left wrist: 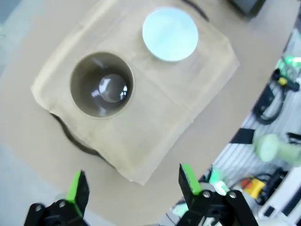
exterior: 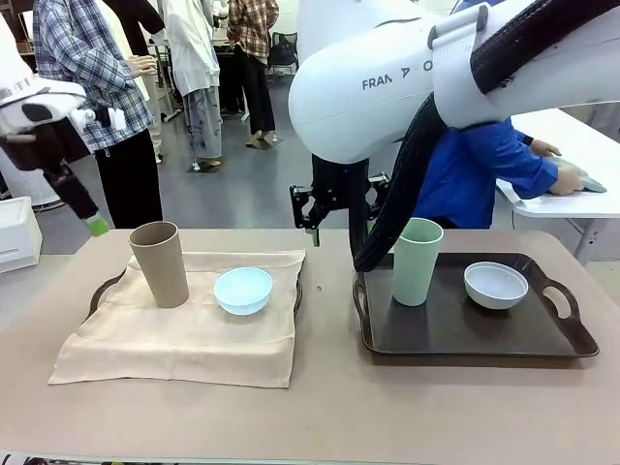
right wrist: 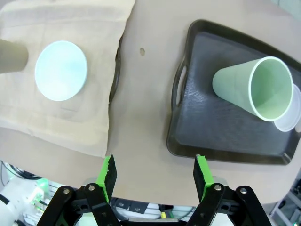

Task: Set up a tray with a mat and arrange the tableware.
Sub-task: Place the Picnic Bowl and Reusable plastic cup back onto the Handle tray in front of the human's position, then pick up the Picnic Bowl and Reusable plastic cup from the Handle tray in front of the human's position and hold them in the air.

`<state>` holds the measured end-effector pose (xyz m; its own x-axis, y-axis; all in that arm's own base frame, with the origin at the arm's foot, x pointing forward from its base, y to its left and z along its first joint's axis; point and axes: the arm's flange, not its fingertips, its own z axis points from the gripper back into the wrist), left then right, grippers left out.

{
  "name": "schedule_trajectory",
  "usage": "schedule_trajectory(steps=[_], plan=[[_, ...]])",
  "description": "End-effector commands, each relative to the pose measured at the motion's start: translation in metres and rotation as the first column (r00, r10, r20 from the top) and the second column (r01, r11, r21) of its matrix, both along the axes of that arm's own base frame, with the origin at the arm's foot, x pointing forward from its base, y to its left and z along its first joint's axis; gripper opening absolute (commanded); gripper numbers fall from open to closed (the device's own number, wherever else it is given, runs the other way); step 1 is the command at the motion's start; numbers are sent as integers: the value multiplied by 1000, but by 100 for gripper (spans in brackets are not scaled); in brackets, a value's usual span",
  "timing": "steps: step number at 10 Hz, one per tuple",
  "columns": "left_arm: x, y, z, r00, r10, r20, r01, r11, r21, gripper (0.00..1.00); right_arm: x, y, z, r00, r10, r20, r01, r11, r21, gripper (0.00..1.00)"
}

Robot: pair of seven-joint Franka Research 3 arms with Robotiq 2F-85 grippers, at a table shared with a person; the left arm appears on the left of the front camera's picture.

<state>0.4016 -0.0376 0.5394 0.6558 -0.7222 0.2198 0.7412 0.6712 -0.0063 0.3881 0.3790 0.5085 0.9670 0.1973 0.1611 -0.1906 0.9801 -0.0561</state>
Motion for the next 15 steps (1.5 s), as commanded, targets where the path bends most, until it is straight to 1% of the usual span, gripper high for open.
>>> schedule_trajectory(steps=[1,2,12,13,14,15], plan=[[8,-6,-3,998,70,8,-69,997,-39,100,0,1,-10,1000,10,-25,-10,1000,6,84],[0,0,0,1000,0,0,0,1000,0,100,0,0,0,1000,0,0,0,1000,0,84],[0,0,0,1000,0,0,0,1000,0,100,0,0,0,1000,0,0,0,1000,0,84],[2,-2,1,1000,20,-6,-20,1000,-20,100,1,2,-1,1000,3,-3,-3,1000,0,85],[4,-19,9,990,138,22,-139,990,24,100,1,-7,-2,1000,-12,-23,12,1000,12,85],[3,-27,8,953,296,60,-298,953,45,100,3,-25,-7,999,-28,-45,30,999,39,85]])
